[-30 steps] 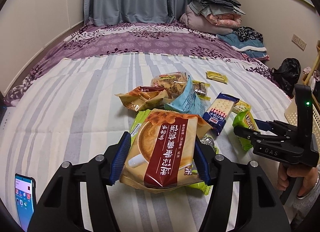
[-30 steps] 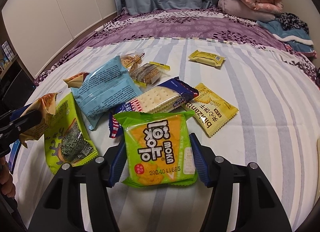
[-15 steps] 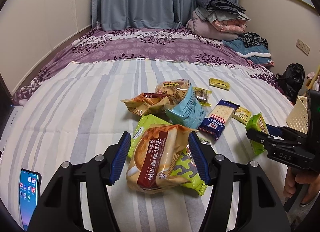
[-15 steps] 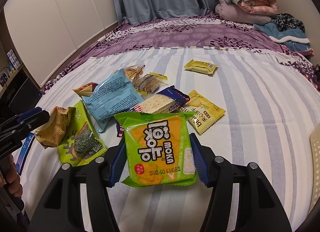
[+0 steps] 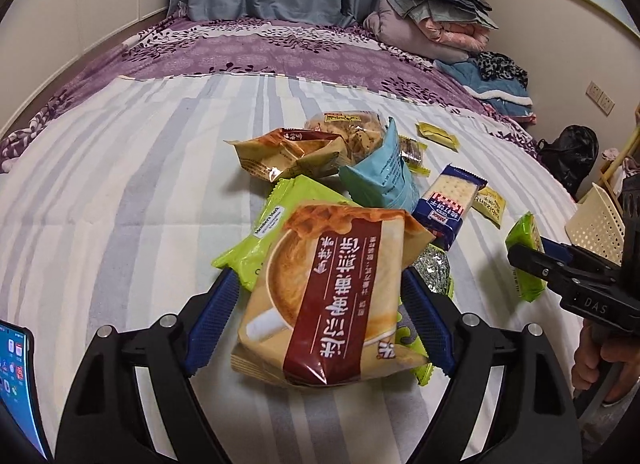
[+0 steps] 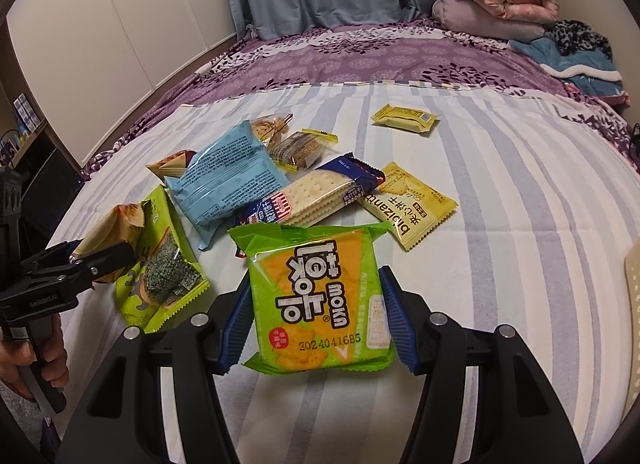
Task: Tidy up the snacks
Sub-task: 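Lift both held packets and carry them toward the cream basket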
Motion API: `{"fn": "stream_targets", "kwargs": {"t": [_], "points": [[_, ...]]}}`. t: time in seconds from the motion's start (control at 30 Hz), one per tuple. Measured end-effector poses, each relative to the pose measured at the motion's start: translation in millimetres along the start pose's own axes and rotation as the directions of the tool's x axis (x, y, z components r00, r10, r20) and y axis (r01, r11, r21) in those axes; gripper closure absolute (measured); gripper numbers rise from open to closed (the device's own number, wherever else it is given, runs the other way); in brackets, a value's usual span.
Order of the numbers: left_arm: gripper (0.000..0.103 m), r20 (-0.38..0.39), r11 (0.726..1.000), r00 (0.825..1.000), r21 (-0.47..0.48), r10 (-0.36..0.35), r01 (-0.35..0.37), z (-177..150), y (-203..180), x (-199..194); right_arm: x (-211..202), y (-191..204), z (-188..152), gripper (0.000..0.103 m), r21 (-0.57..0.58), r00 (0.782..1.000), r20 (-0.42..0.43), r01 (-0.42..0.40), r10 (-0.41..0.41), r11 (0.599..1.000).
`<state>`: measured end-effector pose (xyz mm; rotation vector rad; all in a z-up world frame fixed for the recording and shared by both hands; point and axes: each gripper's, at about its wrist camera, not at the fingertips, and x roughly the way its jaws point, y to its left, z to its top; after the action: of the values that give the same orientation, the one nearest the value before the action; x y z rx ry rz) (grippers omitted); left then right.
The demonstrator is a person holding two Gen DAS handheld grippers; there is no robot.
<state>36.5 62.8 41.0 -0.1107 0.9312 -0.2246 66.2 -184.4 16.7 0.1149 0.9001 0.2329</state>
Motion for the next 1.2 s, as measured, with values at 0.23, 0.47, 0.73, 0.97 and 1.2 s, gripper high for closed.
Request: {"fn": "stream_targets", "kwargs": {"t": [0.23, 0.47, 0.73, 0.97, 1.2], "points": [[0.035, 0.035, 0.999, 0.998, -0.013, 0.043, -0.043, -3.9, -2.8, -13.9, 0.5, -0.2, -2.8, 0.044, 0.003, 1.0, -0.004, -0.003, 0.003, 1.0], [0.042, 0.101, 0.994, 0.989, 0.005, 0.112, -0.113, -5.7, -13.0, -41.9, -4.6, -2.4, -5.0, 0.044, 0.015, 1.0, 0.009, -0.017, 0.017, 1.0], [0.043, 0.15, 0.993, 0.983, 0.022, 0.109, -0.113, 0.3, -27.8, -66.2, -17.4, -9.6, -7.7, 0.044, 0.033, 0.999, 0.038, -0.031, 0.03, 0.999], [0.043, 0.174, 0.994, 0.981, 0.062, 0.081, -0.093, 1.9, -52.2, -79.2, -34.7, -18.4, -8.1, 0.044, 0.061, 0.996, 0.079, -0.043, 0.039, 0.997], [0.043, 0.189, 0.991, 0.981, 0.112, 0.049, -0.071, 5.1, -82.2, -85.9, -61.9, -32.7, -10.1, 0.044, 0.093, 0.99, 0.137, -0.053, 0.04, 0.994]]}}
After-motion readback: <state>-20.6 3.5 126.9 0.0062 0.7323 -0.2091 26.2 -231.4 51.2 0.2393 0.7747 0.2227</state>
